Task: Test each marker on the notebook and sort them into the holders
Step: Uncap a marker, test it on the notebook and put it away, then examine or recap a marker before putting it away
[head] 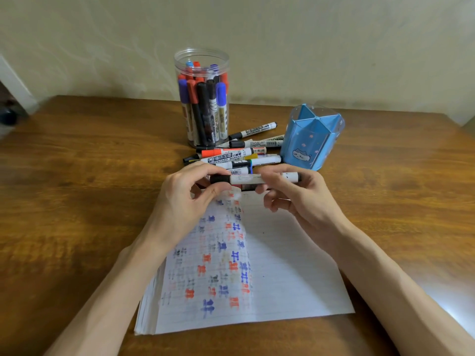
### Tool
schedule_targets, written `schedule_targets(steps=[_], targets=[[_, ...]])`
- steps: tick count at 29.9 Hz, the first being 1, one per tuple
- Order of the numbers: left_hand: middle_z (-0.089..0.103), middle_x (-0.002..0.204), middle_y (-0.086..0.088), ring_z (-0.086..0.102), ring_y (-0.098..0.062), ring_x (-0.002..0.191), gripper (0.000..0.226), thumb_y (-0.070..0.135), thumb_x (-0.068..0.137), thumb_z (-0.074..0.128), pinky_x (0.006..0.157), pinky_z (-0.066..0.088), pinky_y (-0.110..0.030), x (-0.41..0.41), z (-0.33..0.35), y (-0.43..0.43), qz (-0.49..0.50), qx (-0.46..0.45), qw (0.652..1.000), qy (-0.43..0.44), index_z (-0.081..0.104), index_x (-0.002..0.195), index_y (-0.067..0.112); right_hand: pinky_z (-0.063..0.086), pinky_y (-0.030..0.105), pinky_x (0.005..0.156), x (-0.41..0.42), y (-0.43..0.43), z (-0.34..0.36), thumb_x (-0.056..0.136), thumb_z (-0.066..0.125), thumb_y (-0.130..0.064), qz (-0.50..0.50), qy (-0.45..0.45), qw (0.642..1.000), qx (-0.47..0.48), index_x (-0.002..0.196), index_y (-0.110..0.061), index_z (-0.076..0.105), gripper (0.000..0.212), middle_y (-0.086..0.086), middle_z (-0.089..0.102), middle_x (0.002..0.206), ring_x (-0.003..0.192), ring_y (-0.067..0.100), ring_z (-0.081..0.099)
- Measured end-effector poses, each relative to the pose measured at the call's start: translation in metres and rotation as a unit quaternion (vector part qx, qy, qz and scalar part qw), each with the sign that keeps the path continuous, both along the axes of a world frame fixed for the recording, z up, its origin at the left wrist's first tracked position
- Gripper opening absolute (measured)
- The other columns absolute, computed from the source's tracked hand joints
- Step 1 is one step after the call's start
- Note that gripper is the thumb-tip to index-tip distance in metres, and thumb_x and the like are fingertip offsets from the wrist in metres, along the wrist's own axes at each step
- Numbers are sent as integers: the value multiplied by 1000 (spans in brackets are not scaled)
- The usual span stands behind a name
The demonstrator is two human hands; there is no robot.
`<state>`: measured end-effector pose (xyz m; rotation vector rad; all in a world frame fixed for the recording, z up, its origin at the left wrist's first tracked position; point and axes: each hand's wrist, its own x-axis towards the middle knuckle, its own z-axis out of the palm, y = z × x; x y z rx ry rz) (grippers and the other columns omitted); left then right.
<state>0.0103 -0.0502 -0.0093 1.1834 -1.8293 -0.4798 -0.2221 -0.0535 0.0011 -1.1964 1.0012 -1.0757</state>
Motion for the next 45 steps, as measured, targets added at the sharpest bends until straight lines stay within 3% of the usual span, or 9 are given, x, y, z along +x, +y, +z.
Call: schedule_targets(steps=[6, 14, 18, 23, 29, 32, 36, 39, 45], targets=[[69, 95, 23, 72, -7, 78, 27, 9, 92, 72, 73, 52, -7, 4, -6, 2, 29, 7, 999, -16, 75, 117, 20, 54, 24, 61, -9, -2, -7, 94, 75, -29, 23, 186, 974, -126, 113, -16, 80, 24, 1, 79, 85, 66, 12, 64], [63, 102, 30, 64, 16, 83, 27, 1, 91, 72, 68, 47, 0, 3, -7, 6, 37, -8, 999, -18, 77, 113, 16, 53, 25, 62, -3, -6, -22, 95, 73, -35, 21, 208, 965, -161, 108, -14, 80, 26, -1, 76, 83, 67, 11, 64], [62, 100, 32, 69, -1, 88, 26, -1, 90, 73, 68, 48, -1, 0, -5, 7, 39, -11, 999, -19, 78, 111, 14, 53, 27, 63, -2, -8, -25, 93, 73, -39, 11, 205, 965, -163, 103, -15, 80, 27, -2, 75, 81, 66, 10, 63], [74, 98, 10, 72, -9, 72, 25, 0, 92, 70, 68, 55, -9, -1, -5, 6, 59, -3, 998, -12, 78, 112, 13, 50, 21, 61, 3, -6, -25, 97, 75, -25, -1, 192, 966, -171, 102, -10, 79, 16, 3, 75, 78, 63, 8, 61], [73, 99, 15, 72, -7, 78, 26, 3, 92, 72, 72, 54, -10, 5, 3, 12, 41, 17, 999, -25, 77, 112, 19, 51, 18, 62, 6, -3, -20, 96, 74, -26, 13, 188, 967, -172, 105, -11, 80, 18, -2, 76, 82, 66, 6, 66], [67, 104, 26, 64, 7, 100, 20, 21, 91, 73, 77, 51, -8, 15, 18, 21, 23, 43, 998, -39, 72, 109, 28, 56, 23, 69, 11, -1, -9, 96, 73, -29, 53, 206, 960, -183, 105, -18, 80, 17, -10, 79, 91, 85, 7, 74], [71, 99, 17, 67, -4, 101, 20, 34, 90, 67, 76, 54, -14, 40, 44, 52, 35, 33, 998, 36, 70, 107, 23, 60, 24, 85, 38, -3, 21, 90, 66, -54, 161, 274, 920, -227, 120, -37, 74, 35, -25, 75, 111, 104, -2, 70], [71, 100, 9, 66, -10, 93, 19, 28, 99, 66, 79, 53, -20, 76, 57, 90, 101, 5, 983, 152, 68, 110, 13, 57, 19, 92, 77, 1, 43, 88, 65, -59, 244, 292, 886, -264, 139, -31, 66, 59, -21, 71, 123, 108, -6, 67], [69, 109, -6, 60, -17, 91, 12, 20, 104, 60, 87, 50, -36, 153, 61, 185, 236, -42, 958, 157, 67, 109, 13, 57, 23, 94, 164, 24, 48, 98, 71, -41, 322, 260, 831, -372, 139, -25, 65, 45, -16, 70, 127, 108, -5, 68]])
